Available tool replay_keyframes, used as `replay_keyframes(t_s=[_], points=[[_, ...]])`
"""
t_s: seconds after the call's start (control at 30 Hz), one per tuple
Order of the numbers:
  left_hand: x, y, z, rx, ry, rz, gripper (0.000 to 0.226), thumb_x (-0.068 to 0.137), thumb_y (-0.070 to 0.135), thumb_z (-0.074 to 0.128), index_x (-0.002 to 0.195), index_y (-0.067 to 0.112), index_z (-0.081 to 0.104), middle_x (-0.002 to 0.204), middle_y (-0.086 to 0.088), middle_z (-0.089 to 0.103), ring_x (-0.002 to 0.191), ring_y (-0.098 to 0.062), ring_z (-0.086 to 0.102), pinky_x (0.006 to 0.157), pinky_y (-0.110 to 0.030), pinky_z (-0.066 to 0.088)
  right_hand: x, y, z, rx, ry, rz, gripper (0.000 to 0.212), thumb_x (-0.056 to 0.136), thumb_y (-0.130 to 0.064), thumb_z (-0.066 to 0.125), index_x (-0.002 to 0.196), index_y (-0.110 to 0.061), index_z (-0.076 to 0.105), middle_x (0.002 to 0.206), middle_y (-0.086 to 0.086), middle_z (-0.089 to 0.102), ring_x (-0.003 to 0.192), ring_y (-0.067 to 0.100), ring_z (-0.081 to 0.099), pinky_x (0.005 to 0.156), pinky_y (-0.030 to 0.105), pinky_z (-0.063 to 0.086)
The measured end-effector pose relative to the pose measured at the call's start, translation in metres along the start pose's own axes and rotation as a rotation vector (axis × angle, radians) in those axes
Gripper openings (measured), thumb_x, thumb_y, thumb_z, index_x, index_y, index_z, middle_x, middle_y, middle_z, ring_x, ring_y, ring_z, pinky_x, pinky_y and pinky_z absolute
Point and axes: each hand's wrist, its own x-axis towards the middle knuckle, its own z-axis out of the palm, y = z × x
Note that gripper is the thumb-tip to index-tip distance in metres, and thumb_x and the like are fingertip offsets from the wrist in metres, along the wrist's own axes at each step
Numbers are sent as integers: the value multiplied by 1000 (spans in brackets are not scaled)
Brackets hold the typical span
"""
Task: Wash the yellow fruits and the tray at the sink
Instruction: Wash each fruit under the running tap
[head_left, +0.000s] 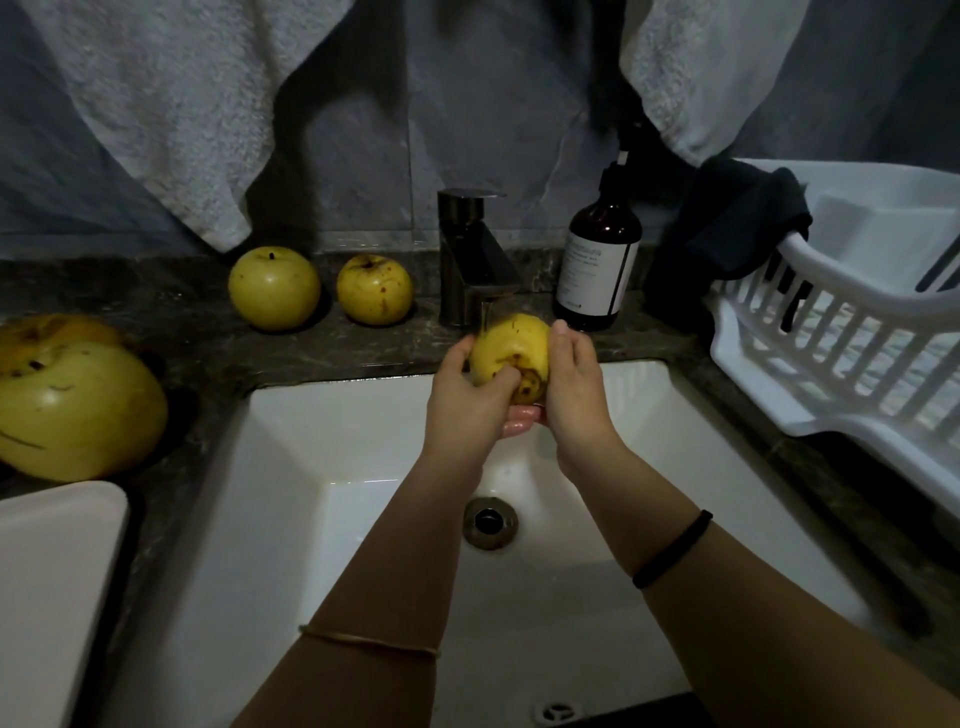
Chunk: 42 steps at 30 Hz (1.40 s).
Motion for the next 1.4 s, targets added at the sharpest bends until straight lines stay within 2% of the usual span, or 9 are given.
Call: replay_keyframes(t_s=[0.27,0.37,0.53,0.7,0.9,1.03,1.2,1.3,1.4], points=[[1,4,-5,-148,-32,-145,65,82,-11,41,137,24,39,125,-18,51,81,-35,68,56,-29,59,-3,0,0,-42,-22,-59,23,99,-44,37,115,-29,46,108,-1,55,105,19,56,91,40,51],[2,7,-4,-326,-19,-234,43,89,16,47,132,16,43,124,-24,54,84,-39,67,57,-38,58,-6,-1,0,-65,-77,-102,23,98,-39,44,119,-30,47,105,-9,52,103,16,55,89,37,51],[1,8,-2,-477,27,-281,59,80,60,62,120,21,46,122,-16,54,102,-39,62,72,-57,56,-12,-3,1,-98,-151,-166,35,90,-29,60,121,-30,45,108,-14,48,104,11,52,93,40,50],[1,2,-5,-417,29,-265,60,80,62,58,121,21,43,122,-12,53,104,-33,62,78,-58,55,-16,-7,-1,-170,-238,-199,33,82,-16,67,108,-30,51,120,0,47,109,17,50,89,42,51],[4,2,-11,-357,-10,-307,50,89,58,51,126,24,48,121,-11,57,103,-32,62,79,-49,57,-19,-2,0,-311,-190,-348,26,87,-37,64,110,-31,54,122,-6,49,106,5,49,86,25,47],[7,3,-11,-358,71,-356,48,88,57,53,122,24,49,120,-13,56,100,-34,62,71,-45,58,-18,-3,2,-276,-171,-325,19,96,-37,51,111,-28,58,110,-10,56,99,3,53,83,26,47],[8,-1,-10,-423,56,-451,69,77,68,56,119,14,57,105,-17,67,76,-33,70,68,-40,59,-22,-10,7,-58,-312,-24,32,94,-51,43,115,-28,48,105,-9,53,95,7,56,70,22,48],[8,-2,-12,-387,59,-467,82,75,74,50,123,8,56,94,-17,64,42,-25,60,40,-22,47,-23,-11,7,25,-374,-11,26,93,-46,47,112,-29,52,106,-6,56,97,9,58,76,24,50],[9,-1,-12,-373,49,-480,86,76,76,46,123,5,56,82,-17,60,31,-21,51,35,-15,39,-22,-11,6,25,-361,-33,23,94,-43,49,111,-29,55,105,-5,58,97,11,59,77,24,50]])
